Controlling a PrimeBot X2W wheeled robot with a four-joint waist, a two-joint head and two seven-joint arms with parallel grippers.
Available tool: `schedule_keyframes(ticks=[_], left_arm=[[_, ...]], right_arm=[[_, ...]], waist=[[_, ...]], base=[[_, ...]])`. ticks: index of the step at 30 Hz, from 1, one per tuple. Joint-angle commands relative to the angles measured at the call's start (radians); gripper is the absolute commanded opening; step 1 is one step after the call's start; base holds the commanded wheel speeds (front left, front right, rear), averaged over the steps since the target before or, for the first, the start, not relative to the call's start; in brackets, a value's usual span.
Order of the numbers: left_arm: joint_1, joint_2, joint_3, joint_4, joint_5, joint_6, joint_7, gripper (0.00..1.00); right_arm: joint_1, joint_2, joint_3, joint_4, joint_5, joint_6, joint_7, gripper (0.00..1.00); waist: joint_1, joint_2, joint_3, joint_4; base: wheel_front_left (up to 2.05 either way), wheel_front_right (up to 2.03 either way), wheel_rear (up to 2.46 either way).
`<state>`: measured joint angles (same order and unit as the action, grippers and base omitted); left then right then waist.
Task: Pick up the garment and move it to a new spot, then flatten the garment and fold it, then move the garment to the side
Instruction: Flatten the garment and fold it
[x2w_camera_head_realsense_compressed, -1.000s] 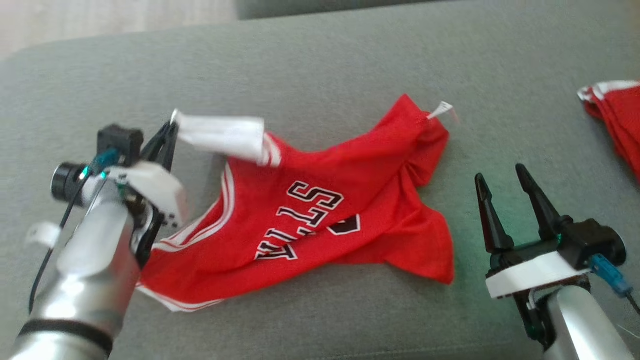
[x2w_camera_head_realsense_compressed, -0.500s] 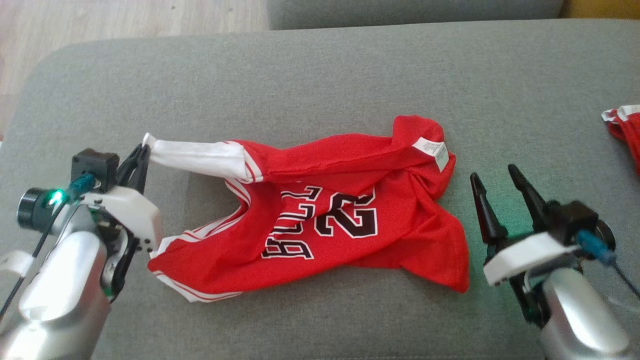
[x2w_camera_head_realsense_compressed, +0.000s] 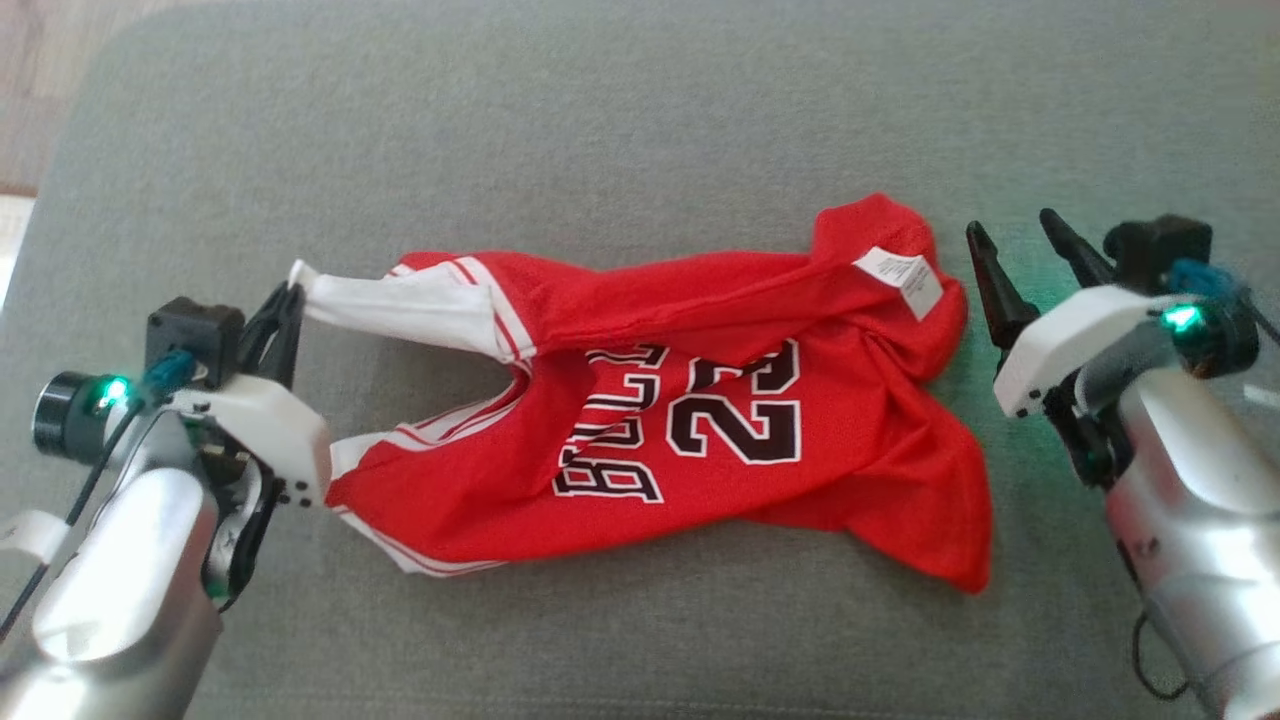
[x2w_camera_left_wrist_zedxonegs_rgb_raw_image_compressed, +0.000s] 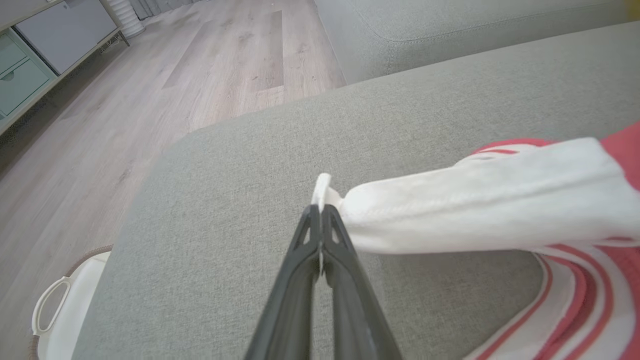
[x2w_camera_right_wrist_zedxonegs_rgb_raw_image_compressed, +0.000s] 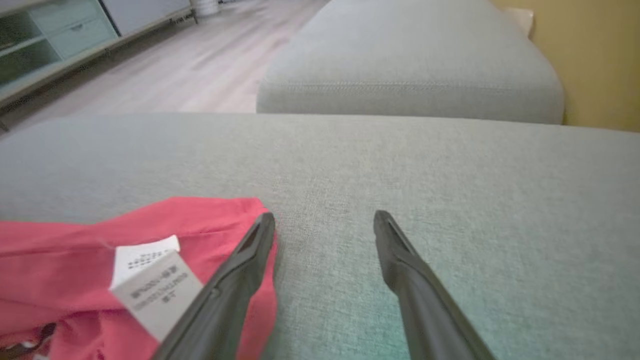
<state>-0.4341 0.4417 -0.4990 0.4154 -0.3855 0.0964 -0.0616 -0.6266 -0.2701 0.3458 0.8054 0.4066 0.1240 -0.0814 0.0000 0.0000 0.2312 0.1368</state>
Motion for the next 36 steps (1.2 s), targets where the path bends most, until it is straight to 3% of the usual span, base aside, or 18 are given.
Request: schedule_keyframes(ticks=[1, 7, 13, 15, 16, 18, 19, 20, 31, 36], left_arm=[[-0.049, 0.037, 0.042, -0.033, 0.003, 0.003, 0.001, 0.00], [-0.077, 0.024, 0.031, -0.043, 0.004, 0.001, -0.005, 0.00], [-0.088, 0.016, 0.024, -0.032, 0.001, -0.001, -0.015, 0.00], [-0.090, 0.013, 0.021, -0.029, 0.000, -0.002, -0.018, 0.00], [-0.090, 0.012, 0.021, -0.028, -0.001, -0.002, -0.020, 0.00], [-0.092, 0.011, 0.019, -0.025, -0.003, -0.002, -0.023, 0.00], [-0.092, 0.010, 0.019, -0.024, -0.004, -0.001, -0.025, 0.00], [-0.092, 0.009, 0.019, -0.022, -0.005, 0.000, -0.027, 0.00], [-0.112, 0.034, 0.034, -0.036, -0.009, -0.004, -0.084, 0.00], [-0.207, 0.048, 0.034, -0.091, -0.011, -0.044, -0.067, 0.00]], right_arm=[[-0.033, -0.008, 0.028, -0.007, 0.008, 0.007, 0.001, 1.00], [-0.119, -0.007, 0.140, 0.104, 0.064, 0.007, 0.016, 1.00], [-0.143, -0.014, 0.247, 0.137, 0.126, 0.007, 0.026, 1.00], [-0.146, -0.024, 0.284, 0.140, 0.149, 0.007, 0.031, 0.84], [-0.148, -0.029, 0.300, 0.141, 0.160, 0.007, 0.031, 0.60], [-0.153, -0.039, 0.327, 0.146, 0.180, 0.007, 0.027, 0.27], [-0.155, -0.043, 0.339, 0.148, 0.189, 0.007, 0.022, 0.06], [-0.159, -0.047, 0.350, 0.150, 0.197, 0.007, 0.014, 0.00], [-0.225, -0.107, 0.379, 0.158, 0.278, 0.007, -0.123, 0.00], [-0.300, -0.160, 0.363, 0.111, 0.335, 0.007, -0.142, 0.00]], waist=[[0.0000, 0.0000, 0.021, 0.020], [0.0000, 0.0000, 0.058, 0.052], [0.0000, 0.0000, 0.061, 0.063], [0.0000, 0.0000, 0.059, 0.066], [0.0000, 0.0000, 0.058, 0.067], [0.0000, 0.0000, 0.056, 0.069], [0.0000, 0.0000, 0.054, 0.070], [0.0000, 0.0000, 0.052, 0.070], [0.0000, 0.0000, -0.030, 0.016], [0.0000, 0.0000, -0.050, -0.028]], base=[[0.00, 0.00, 0.00], [0.00, 0.00, 0.00], [0.00, 0.00, 0.00], [0.00, 0.00, 0.00], [0.00, 0.00, 0.00], [0.00, 0.00, 0.00], [0.00, 0.00, 0.00], [0.00, 0.00, 0.00], [0.00, 0.00, 0.00], [0.00, 0.00, 0.00]])
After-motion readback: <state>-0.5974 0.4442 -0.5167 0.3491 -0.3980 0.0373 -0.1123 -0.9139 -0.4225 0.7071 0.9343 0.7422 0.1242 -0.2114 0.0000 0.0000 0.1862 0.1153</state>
